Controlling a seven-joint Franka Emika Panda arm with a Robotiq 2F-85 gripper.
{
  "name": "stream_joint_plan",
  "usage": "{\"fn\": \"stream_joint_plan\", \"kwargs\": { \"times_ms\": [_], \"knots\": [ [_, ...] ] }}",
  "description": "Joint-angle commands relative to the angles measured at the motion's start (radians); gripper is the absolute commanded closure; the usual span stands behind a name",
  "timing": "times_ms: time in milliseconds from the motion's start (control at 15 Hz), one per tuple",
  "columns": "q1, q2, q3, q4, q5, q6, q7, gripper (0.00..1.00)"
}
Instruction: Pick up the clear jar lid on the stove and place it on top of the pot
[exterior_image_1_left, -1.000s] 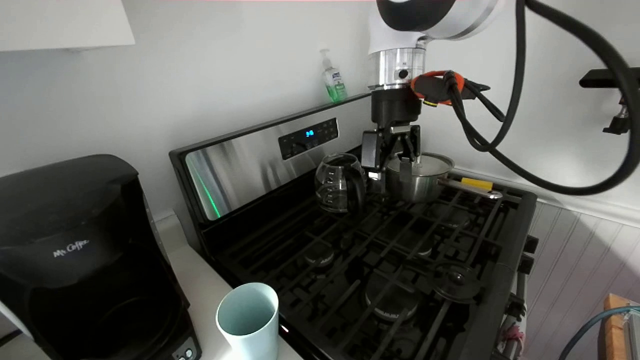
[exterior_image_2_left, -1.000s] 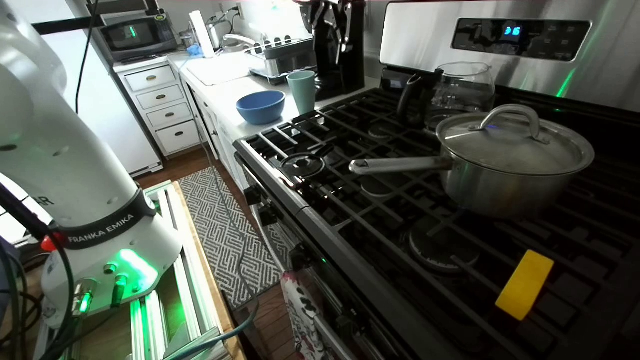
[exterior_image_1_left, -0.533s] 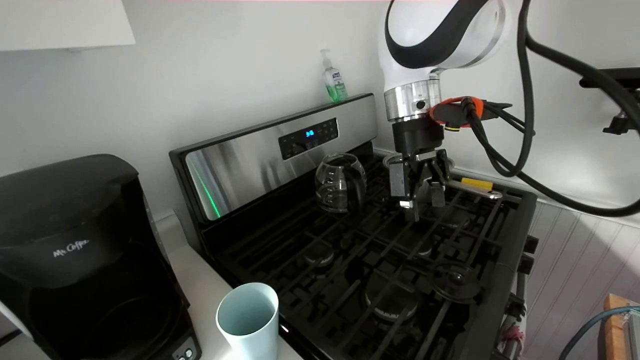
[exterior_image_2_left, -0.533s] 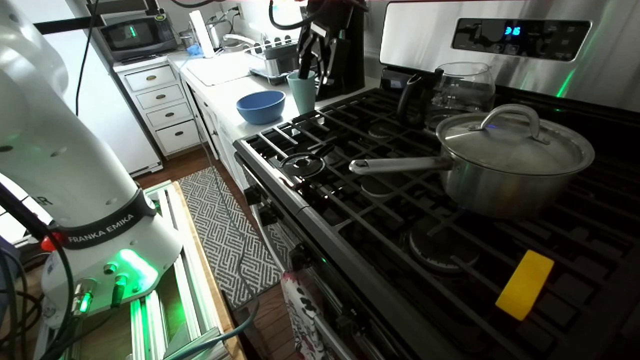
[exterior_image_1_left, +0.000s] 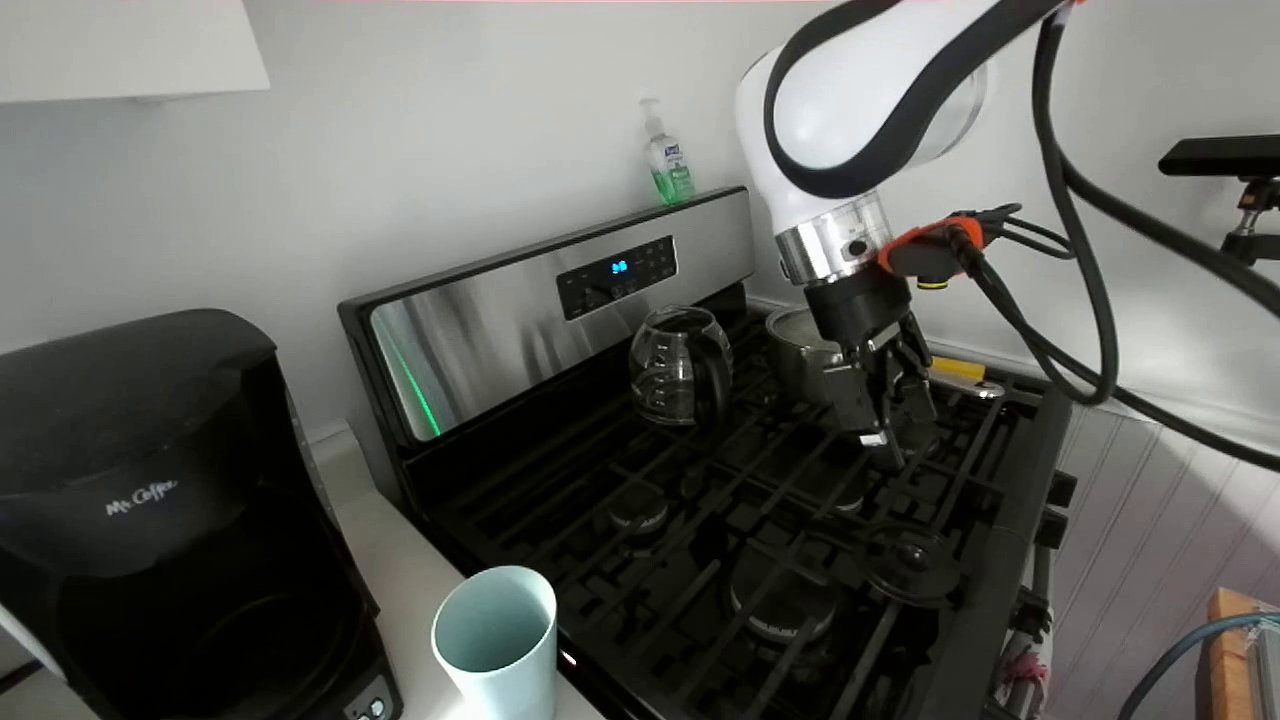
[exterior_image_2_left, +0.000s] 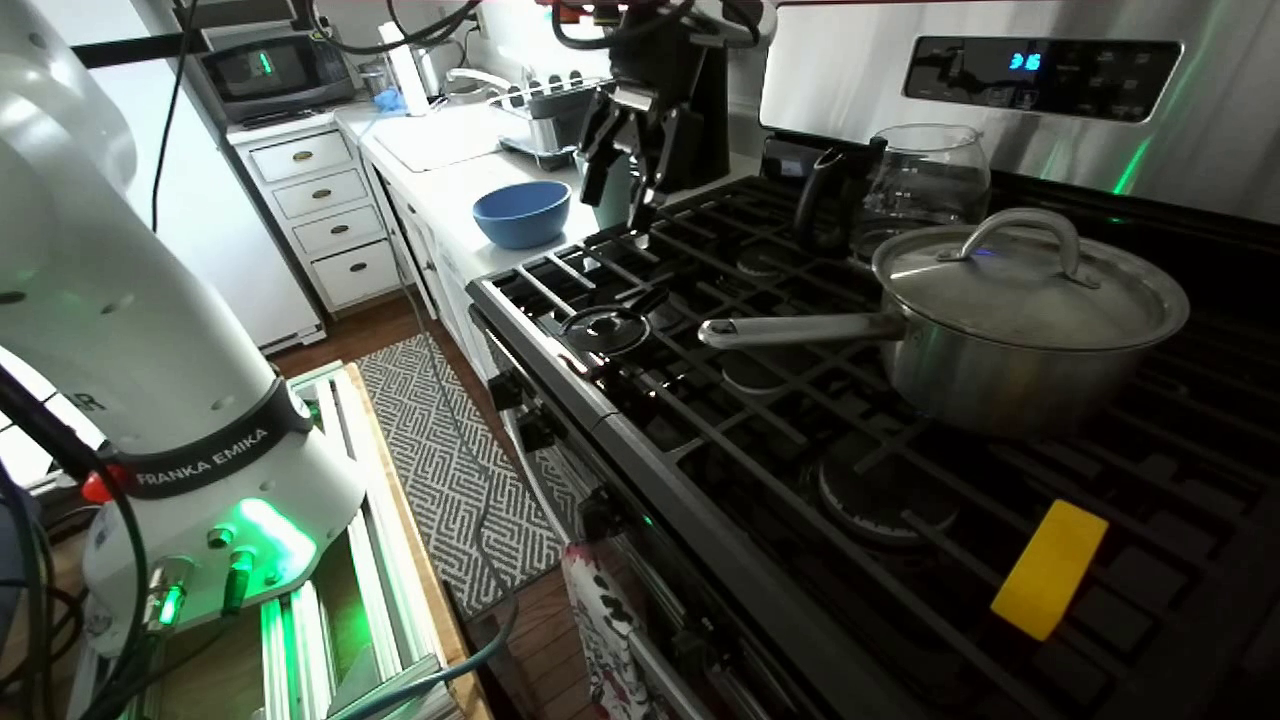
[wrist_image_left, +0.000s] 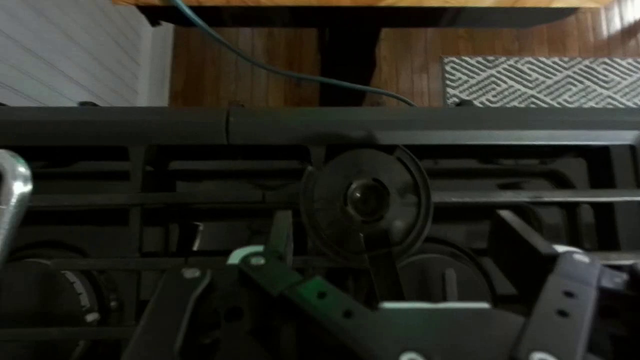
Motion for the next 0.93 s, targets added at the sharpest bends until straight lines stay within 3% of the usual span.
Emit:
{"fn": "stream_joint_plan", "kwargs": {
  "times_ms": [0, 200, 467, 867],
  "knots": [
    [0.003, 0.069, 0.013, 0.02, -0.152, -0.033, -0.046, 0.0],
    [0.015, 0.138, 0.026, 0.034, -0.194, -0.045, -0.109, 0.0],
    [0.013, 0.198, 0.046, 0.033, -0.128, 0.002, -0.134, 0.0],
    [-0.001, 0.23, 0.055, 0.054, 0.094, 0.128, -0.1, 0.0]
  ]
}}
